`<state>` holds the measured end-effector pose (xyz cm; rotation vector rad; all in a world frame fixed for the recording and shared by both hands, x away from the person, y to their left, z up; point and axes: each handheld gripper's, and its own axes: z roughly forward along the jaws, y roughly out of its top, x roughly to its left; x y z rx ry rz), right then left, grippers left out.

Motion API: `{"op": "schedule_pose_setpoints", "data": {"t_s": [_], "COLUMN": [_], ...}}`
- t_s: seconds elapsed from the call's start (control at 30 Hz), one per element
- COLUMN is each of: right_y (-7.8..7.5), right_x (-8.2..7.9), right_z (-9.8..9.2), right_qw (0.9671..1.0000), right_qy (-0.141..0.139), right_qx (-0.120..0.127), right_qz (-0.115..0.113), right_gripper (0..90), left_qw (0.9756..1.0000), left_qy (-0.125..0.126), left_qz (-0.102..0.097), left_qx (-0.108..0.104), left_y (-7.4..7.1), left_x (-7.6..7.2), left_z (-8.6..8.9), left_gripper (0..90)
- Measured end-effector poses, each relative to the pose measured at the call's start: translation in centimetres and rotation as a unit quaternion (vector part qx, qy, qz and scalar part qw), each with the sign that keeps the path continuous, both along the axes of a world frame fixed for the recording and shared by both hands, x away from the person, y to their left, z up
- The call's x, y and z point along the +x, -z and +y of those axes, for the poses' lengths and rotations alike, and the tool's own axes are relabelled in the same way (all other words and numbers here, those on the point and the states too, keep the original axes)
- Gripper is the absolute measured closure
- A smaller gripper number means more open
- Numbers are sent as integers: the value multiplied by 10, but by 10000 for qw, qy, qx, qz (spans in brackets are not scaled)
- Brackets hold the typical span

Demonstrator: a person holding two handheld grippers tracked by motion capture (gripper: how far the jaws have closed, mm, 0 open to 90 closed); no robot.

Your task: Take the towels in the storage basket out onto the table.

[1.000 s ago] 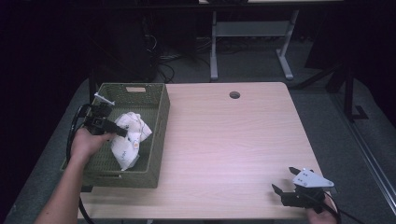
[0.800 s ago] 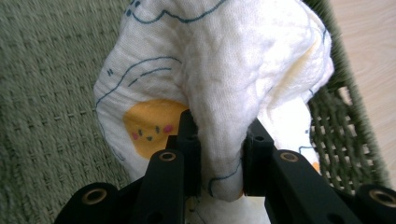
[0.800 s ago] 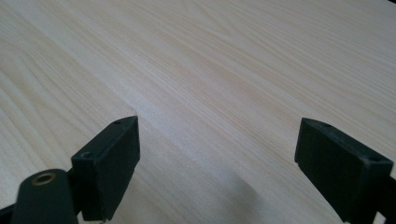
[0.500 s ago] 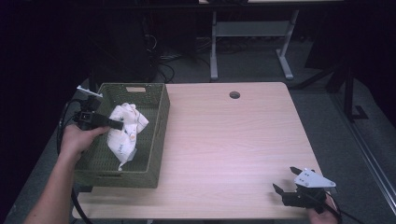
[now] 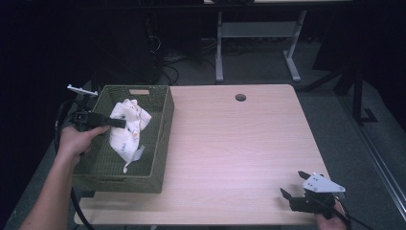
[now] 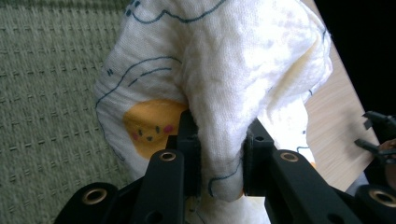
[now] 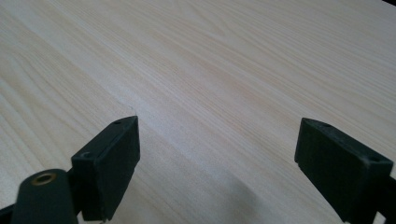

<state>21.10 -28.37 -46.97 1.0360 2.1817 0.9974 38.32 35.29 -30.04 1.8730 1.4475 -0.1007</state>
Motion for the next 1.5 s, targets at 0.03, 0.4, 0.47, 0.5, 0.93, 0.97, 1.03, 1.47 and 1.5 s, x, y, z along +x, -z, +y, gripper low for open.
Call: {"op": "schedule_pose_setpoints", "data": {"t_s": [0.03,0.4,0.47,0.5,0.93,0.97,1.03,1.47,1.5], "right_y": [0,1,1,1,0,-1,-1,-1,-1], "right_x": [0,1,1,1,-1,-1,-1,-1,-1], "right_z": [0,0,0,0,0,0,1,0,0], "right_qw": [10000,10000,10000,10000,10000,10000,10000,10000,10000], "right_qy": [-1,21,34,35,32,16,2,-21,-20], "right_qx": [-2,-11,-14,-12,9,9,3,12,16], "right_qz": [-8,-3,-12,-14,-50,-68,-68,-63,-69], "right_gripper": [137,137,137,137,137,137,137,137,137], "left_qw": [10000,9983,9975,9973,9939,9936,9934,9915,9915], "left_qy": [-19,280,370,404,888,931,967,1195,1181], "left_qz": [-19,-222,-234,-247,-156,-131,-103,-94,-89], "left_qx": [-71,-470,-549,-556,-630,-626,-611,-512,-543], "left_y": [-2,-21,-25,-26,-20,-18,-15,-10,-10], "left_x": [0,0,-1,-1,3,4,5,8,8], "left_z": [-1,-23,-27,-30,-79,-82,-89,-115,-117], "left_gripper": [734,734,734,734,730,730,730,729,729]}}
